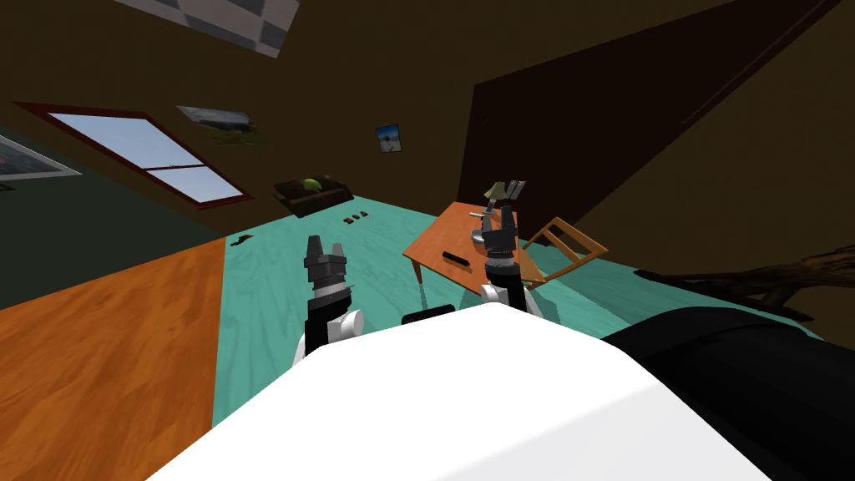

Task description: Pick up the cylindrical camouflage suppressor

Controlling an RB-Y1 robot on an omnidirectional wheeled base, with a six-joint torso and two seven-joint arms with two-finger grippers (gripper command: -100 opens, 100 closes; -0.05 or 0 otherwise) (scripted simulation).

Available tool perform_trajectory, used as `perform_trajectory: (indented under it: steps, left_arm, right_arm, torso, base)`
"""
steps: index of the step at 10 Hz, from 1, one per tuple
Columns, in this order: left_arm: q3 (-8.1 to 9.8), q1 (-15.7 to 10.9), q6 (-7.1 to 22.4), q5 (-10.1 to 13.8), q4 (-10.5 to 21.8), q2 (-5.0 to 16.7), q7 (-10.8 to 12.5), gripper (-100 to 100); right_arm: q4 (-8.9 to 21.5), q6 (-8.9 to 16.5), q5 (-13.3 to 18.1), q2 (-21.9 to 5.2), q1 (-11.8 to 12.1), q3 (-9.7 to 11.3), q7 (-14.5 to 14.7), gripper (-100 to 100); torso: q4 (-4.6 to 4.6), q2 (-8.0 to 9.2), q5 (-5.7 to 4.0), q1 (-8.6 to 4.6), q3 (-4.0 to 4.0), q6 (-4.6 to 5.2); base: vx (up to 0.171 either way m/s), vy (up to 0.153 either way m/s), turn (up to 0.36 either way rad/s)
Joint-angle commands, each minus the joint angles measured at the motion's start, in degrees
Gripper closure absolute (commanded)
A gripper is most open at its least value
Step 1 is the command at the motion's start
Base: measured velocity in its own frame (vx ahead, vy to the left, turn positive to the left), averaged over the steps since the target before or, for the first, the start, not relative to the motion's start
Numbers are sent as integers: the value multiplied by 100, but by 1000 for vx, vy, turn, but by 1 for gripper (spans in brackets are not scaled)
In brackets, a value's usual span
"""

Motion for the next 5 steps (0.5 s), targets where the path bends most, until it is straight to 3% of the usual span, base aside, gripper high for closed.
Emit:
perform_trajectory:
  steps: [1, 5]
  left_arm:
    - [0, 0, 0, 0, 0, 0, 0, 0]
    - [0, 0, 0, 0, 0, 0, 0, 0]
  right_arm:
    - [20, 20, 28, -208, 44, -34, 16, -100]
    - [199, 138, 191, -876, 278, -213, 135, -100]
  torso:
    - [0, 0, 0, 0, 0, 0]
    - [-4, -16, 3, 17, -9, 0]
  base:
    - [12, 11, 19]
    - [43, 47, 35]
